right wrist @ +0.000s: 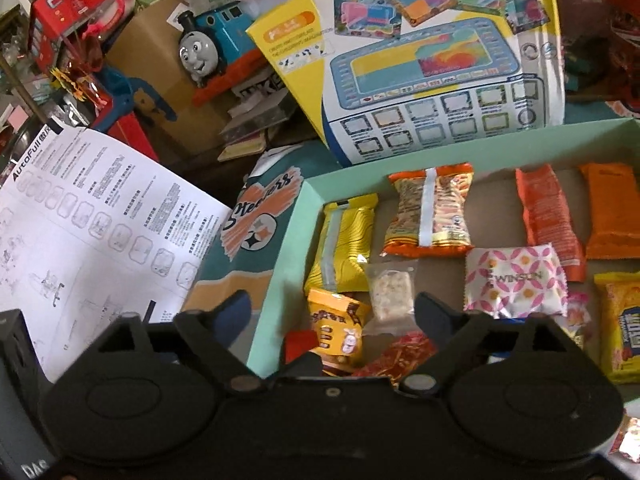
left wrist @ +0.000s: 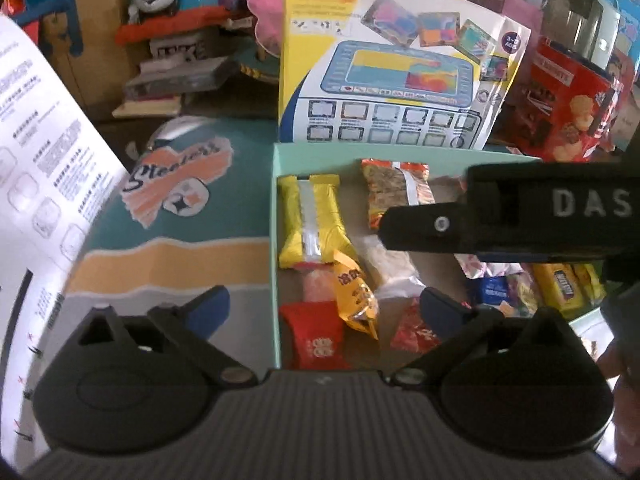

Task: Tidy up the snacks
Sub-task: 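Lower the red packet and yellow bag into the green tray and open both grippers, then return both grippers to the snacks left on the cloth, then grasp the pink candy packet with the left gripper while the right grasps the gold-edged chocolate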

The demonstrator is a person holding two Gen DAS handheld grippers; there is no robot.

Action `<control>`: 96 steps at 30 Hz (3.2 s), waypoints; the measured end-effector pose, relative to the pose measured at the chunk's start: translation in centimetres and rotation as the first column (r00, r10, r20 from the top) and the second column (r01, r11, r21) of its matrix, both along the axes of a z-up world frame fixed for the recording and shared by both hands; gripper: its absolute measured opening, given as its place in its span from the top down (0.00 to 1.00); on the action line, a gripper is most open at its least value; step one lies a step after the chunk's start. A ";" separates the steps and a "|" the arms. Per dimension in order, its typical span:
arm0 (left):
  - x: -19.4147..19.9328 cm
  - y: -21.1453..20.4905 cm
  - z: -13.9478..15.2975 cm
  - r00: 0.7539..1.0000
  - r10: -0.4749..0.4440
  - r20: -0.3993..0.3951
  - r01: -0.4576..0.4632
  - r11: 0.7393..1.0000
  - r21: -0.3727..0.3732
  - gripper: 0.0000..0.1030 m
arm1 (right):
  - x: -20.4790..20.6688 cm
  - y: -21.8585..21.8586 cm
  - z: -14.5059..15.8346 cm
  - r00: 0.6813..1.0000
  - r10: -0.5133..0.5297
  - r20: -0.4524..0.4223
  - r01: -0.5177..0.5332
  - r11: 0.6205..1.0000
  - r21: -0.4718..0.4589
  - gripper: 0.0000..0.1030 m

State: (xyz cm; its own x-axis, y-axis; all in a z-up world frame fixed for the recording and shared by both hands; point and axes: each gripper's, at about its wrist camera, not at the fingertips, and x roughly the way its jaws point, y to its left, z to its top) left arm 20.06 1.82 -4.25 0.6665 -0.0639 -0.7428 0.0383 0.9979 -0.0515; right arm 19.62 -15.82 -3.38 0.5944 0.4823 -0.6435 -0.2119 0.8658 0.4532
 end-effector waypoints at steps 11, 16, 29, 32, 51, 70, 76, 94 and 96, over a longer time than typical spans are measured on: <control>-2.2 0.0 1.5 1.000 0.026 0.003 -0.026 0.999 -0.028 0.00 | -2.7 -1.9 1.0 1.000 -0.029 0.009 0.029 1.000 0.000 0.00; -3.9 -0.3 2.2 1.000 0.024 0.005 -0.024 0.999 -0.032 0.00 | -4.8 -2.8 1.3 0.999 -0.050 0.000 0.050 0.999 -0.008 0.00; -8.8 -0.3 1.4 0.999 0.012 -0.036 -0.013 0.999 -0.039 0.00 | -10.4 -5.6 0.4 0.994 -0.104 -0.030 0.103 0.994 -0.036 0.00; -9.9 0.6 0.2 0.997 0.035 -0.075 -0.039 0.998 -0.048 0.00 | -11.5 -6.4 -0.7 0.991 -0.118 -0.060 0.116 0.992 -0.042 0.00; -9.7 1.1 -5.6 0.983 0.036 -0.182 -0.033 0.999 0.017 0.07 | -13.5 -6.2 -5.6 0.974 -0.113 -0.197 0.095 0.991 -0.097 0.00; -12.9 7.5 -5.3 0.978 0.119 -0.174 -0.136 0.987 -0.089 0.67 | -13.2 2.4 -6.6 0.968 0.071 -0.240 -0.112 0.980 -0.164 0.48; -14.3 9.3 -5.3 0.973 0.153 -0.173 -0.176 0.977 -0.123 0.66 | -12.5 5.8 -6.5 0.978 0.083 -0.190 -0.128 0.963 -0.237 0.47; -14.4 9.2 -5.5 0.983 0.111 -0.150 -0.121 0.991 -0.059 0.33 | -14.9 6.1 -6.9 0.986 0.150 -0.075 -0.168 0.915 -0.367 0.64; -14.0 8.6 -5.7 0.984 0.084 -0.157 -0.088 0.996 -0.023 0.33 | -14.8 5.3 -6.7 0.988 0.131 -0.080 -0.150 0.928 -0.342 0.64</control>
State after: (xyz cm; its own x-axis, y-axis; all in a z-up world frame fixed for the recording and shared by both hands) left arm 6.05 10.40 -9.97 0.5467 -0.0347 -0.8366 -0.0584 0.9951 -0.0794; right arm 4.82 -10.55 -10.12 0.4960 0.3003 -0.8148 -0.3265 0.9339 0.1454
